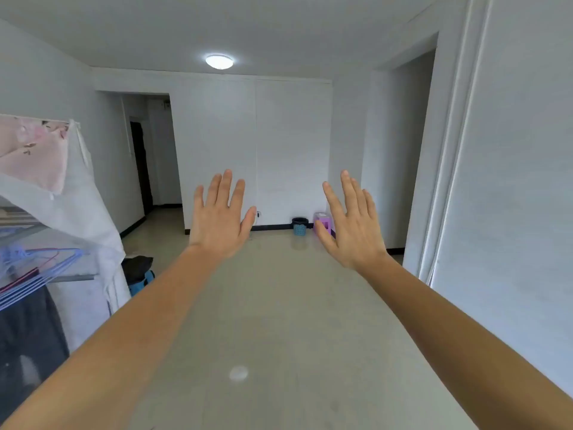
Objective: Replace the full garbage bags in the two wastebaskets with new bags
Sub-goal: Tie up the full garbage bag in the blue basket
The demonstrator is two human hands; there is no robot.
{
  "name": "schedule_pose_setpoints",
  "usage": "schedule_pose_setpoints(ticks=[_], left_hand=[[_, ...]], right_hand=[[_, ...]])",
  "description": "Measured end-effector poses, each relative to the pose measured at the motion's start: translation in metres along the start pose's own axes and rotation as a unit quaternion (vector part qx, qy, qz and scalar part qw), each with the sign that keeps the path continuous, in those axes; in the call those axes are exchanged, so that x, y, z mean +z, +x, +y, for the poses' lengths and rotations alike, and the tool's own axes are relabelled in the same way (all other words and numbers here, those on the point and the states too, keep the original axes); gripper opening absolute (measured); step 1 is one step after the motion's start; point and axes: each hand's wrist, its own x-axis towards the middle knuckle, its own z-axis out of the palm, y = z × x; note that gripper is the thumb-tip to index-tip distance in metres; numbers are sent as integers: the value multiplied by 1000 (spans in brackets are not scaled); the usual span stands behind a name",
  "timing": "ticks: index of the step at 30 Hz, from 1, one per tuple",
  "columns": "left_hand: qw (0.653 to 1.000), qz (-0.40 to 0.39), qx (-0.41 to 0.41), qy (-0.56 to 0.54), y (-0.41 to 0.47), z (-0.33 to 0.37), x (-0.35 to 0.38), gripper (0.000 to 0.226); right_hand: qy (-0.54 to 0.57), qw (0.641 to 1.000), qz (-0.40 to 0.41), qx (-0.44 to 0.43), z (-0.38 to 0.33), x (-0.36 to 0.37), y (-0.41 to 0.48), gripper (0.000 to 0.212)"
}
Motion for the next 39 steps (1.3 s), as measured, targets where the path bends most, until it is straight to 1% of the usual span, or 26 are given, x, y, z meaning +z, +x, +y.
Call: schedule_pose_setpoints(ticks=[2,6,9,13,16,18,21,24,28,31,34,39], left_hand=[[999,-11,-18,-27,8,8,22,64],[999,-6,-1,-39,41,27,103,63],[1000,-3,13,-26,84,42,163,64],[999,-25,9,-17,151,57,227,66],[1000,-12,19,-2,194,55,269,65],[1000,1,20,-4,216,51,296,63],[1000,8,23,-2,239,39,350,61],[1000,3,8,-7,262,23,413,61],[1000,1,23,1,305,-8,508,62],[999,1,34,-6,358,-37,573,62],[999,4,50,-7,424,-58,629,63],[997,-5,56,-44,518,-56,739,62]], right_hand=[[-11,1000,-9,-1,13,24,5,72],[-12,999,-28,28,60,108,19,73],[-8,999,-26,41,97,173,38,72],[-4,997,-51,60,145,252,78,70],[5,995,-62,73,173,305,117,71],[26,994,-63,85,180,341,139,71],[48,994,-68,70,182,405,166,72],[65,993,-70,63,180,474,192,72],[55,994,-88,43,183,577,239,73],[34,994,-98,38,194,649,292,75],[19,995,-90,39,216,709,347,76],[23,995,-74,67,270,801,413,75]])
